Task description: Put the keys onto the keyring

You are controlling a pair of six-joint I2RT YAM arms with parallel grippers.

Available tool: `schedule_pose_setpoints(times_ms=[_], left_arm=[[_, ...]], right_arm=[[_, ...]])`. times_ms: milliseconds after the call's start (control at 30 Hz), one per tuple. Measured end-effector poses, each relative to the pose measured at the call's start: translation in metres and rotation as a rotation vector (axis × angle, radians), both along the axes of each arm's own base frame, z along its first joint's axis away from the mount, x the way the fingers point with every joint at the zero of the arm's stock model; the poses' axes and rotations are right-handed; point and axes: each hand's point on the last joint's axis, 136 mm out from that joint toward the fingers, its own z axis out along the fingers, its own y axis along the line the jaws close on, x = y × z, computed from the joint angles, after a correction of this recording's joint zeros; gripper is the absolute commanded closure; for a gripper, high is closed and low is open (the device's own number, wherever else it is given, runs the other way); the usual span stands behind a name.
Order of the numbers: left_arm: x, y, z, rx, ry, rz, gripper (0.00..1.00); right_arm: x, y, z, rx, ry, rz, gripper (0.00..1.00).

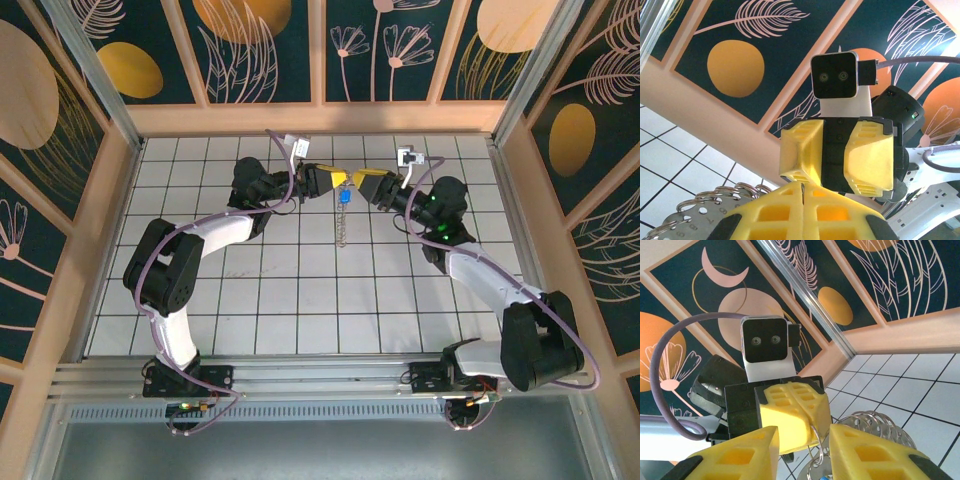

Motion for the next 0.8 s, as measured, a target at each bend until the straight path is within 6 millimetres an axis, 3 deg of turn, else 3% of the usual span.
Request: schedule_pose_setpoints(times_ms=[267,533,667,800], left_arm=[[0.000,0.000,0.000,0.000,0.000,0.000,1.00],[0.001,0.000,0.000,-0.001,0.001,0.005,1.00],[0.001,0.000,0.000,-0.002,0.001,0.008,1.00],[0.002,0.000,0.000,0.001,-0.004,0.012,0.77]], right_arm=[[0.003,0.010,-0.016,-0.005,0.048,0.026,0.72],[0.004,0.014,-0.021,-0.004,0.065,0.039,1.00],[0.004,0.014,-0.021,-0.008,0.057,0.040,1.00],[0.004,0.014,-0.020,-0.019,0.046,0.047,1.00]])
